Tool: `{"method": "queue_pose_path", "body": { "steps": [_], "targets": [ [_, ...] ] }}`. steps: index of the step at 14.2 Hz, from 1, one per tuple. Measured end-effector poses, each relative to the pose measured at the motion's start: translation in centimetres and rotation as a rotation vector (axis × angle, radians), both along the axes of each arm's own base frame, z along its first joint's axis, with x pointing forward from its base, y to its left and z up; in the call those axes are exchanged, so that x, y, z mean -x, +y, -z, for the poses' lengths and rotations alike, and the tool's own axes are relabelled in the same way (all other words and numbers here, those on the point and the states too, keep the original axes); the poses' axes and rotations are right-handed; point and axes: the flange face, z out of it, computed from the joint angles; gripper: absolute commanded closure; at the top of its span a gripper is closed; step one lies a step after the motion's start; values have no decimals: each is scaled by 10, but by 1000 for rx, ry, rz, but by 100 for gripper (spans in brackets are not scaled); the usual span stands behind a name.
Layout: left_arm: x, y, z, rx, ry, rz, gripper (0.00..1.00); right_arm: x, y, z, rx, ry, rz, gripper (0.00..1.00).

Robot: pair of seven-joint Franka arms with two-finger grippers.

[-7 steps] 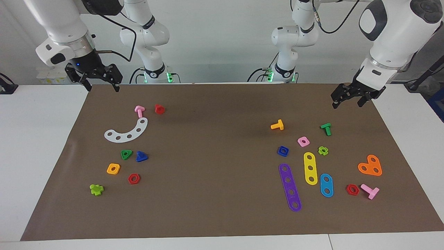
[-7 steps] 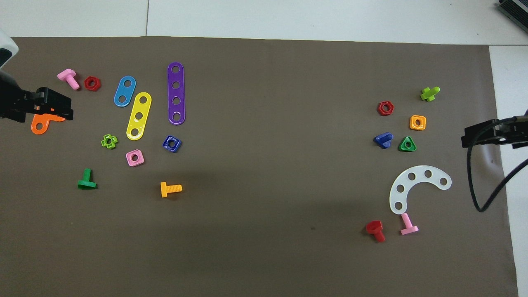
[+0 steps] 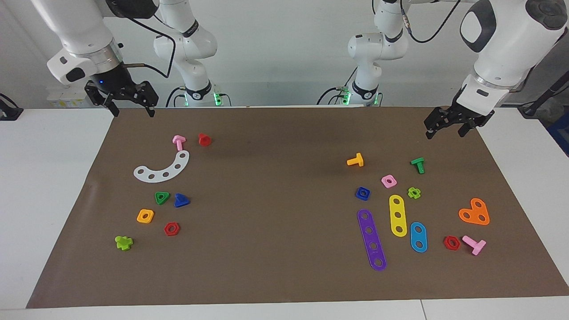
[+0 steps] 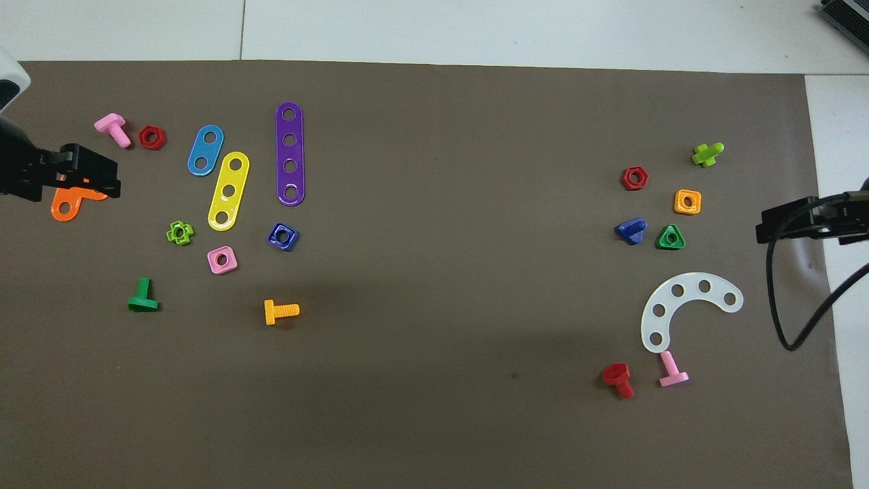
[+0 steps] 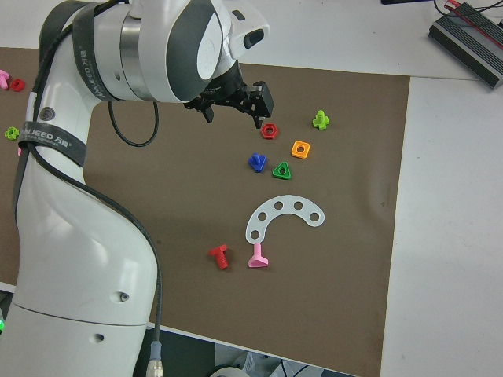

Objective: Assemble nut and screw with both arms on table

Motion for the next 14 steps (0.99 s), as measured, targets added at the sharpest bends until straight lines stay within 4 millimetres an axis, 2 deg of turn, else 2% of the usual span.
{"method": "queue_pose_path", "body": {
  "steps": [5,8,9,11,14],
  "targets": [
    [0,0,0,0,0,0,0,1,1,6,-6,9,-39,0],
    [0,0,0,0,0,0,0,-8,3,26,-26,-32,-65,0],
    [0,0,0,0,0,0,0,-13,4,42,-30,-57,-79,0],
    [0,0,0,0,0,0,0,-21,7,87,-29,-72,-114,0],
    [0,0,0,0,0,0,0,-34,13,163,-21,-83,-235,0]
  ]
}}
